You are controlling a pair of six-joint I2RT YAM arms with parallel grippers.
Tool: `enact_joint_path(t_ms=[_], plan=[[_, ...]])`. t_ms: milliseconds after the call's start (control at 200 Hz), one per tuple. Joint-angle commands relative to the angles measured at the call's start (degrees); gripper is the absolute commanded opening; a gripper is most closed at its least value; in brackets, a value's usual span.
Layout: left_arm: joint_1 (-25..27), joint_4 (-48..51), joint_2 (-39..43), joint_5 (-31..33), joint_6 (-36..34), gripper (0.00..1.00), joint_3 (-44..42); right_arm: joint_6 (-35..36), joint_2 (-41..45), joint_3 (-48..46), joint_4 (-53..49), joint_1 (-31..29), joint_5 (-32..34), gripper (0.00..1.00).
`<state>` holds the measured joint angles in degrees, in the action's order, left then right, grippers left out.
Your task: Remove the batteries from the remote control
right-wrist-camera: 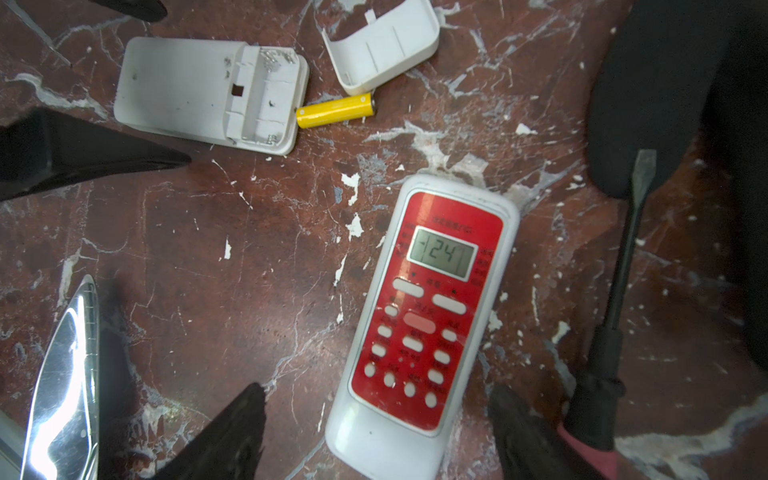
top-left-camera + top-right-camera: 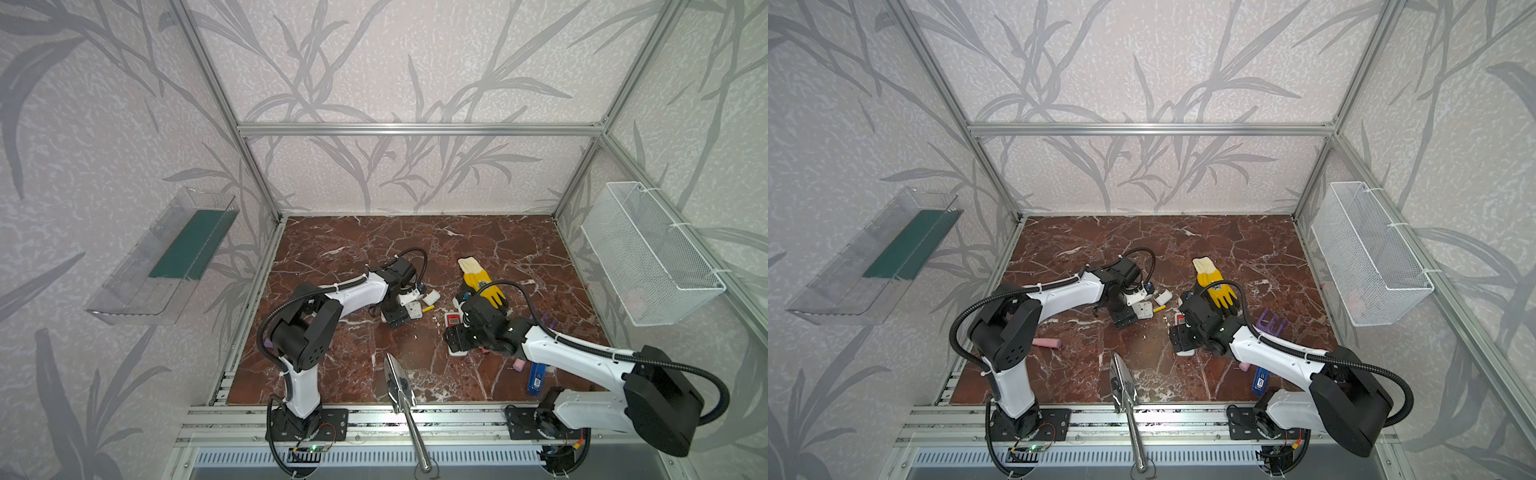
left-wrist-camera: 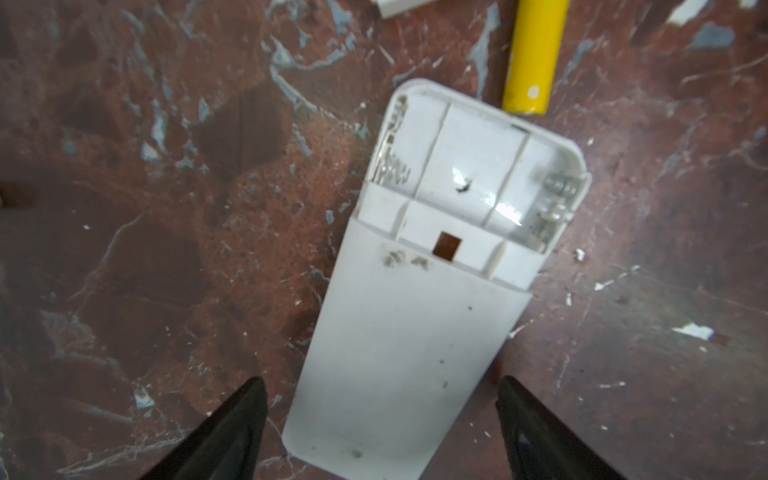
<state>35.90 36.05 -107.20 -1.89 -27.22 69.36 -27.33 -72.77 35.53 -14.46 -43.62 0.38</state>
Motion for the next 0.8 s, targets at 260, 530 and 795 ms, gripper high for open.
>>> enact_joint_path(t_ms=[260, 530, 795], plan=[[0.14, 3.56, -1.91, 2.05, -0.37, 0.64, 1.38, -0.31, 0.98, -1.77, 1.95, 0.89, 0.67, 0.84], [-0.58, 4.35, 1.38, 4.87, 1.54, 0.58, -1.66, -0.35, 1.01, -2.13, 2.43, 1.07, 0.66, 0.84], [-8.66, 4.99, 4.81, 4.82, 6.60, 0.58, -3.86, -0.53, 0.81, -2.17, 2.90, 1.25, 0.50, 0.84]])
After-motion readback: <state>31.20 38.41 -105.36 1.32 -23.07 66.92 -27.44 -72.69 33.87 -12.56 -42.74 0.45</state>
